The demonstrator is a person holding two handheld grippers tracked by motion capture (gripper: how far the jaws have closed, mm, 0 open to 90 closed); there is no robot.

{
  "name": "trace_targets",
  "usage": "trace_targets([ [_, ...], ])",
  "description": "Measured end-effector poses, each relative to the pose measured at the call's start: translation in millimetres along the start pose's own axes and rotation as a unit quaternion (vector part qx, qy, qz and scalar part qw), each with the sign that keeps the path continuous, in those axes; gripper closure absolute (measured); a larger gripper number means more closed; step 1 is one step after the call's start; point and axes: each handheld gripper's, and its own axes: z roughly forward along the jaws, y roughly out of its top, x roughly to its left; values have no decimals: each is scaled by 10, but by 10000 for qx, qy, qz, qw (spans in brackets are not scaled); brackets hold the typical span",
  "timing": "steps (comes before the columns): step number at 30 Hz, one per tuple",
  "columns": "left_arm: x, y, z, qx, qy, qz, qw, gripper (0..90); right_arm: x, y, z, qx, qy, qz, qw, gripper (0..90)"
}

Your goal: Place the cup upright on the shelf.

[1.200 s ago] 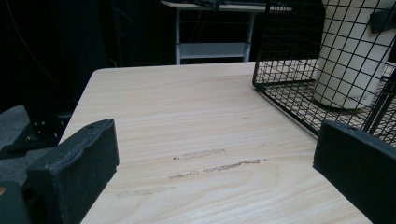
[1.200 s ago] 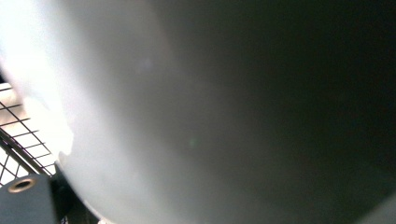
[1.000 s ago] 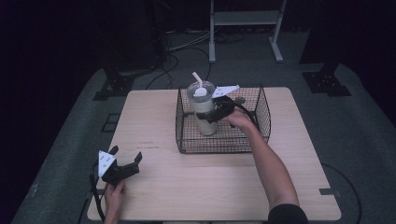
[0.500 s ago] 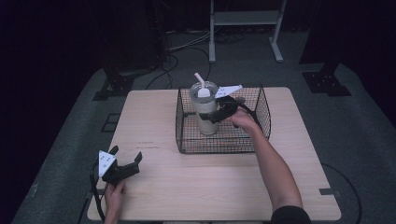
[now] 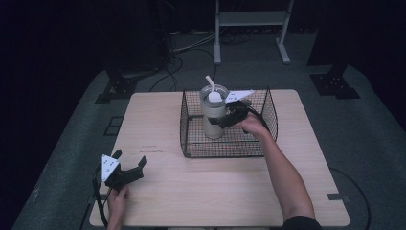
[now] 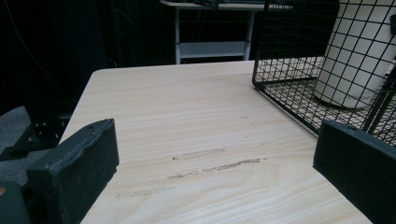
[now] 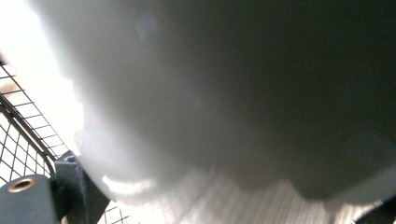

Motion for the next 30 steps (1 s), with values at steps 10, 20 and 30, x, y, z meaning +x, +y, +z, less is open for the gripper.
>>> trace_targets([
  [10,-2,0,-1,7,5,7,10000,0,42,-7,-31,10,-152,-59,9999,73],
  [20,-4,0,-2,3,14,7,10000,0,41,-15,-72,-49,-137,-51,9999,73],
  [30,-9,-1,-2,2,30,13,10000,0,57,-10,-160,-20,-186,10,9998,73],
])
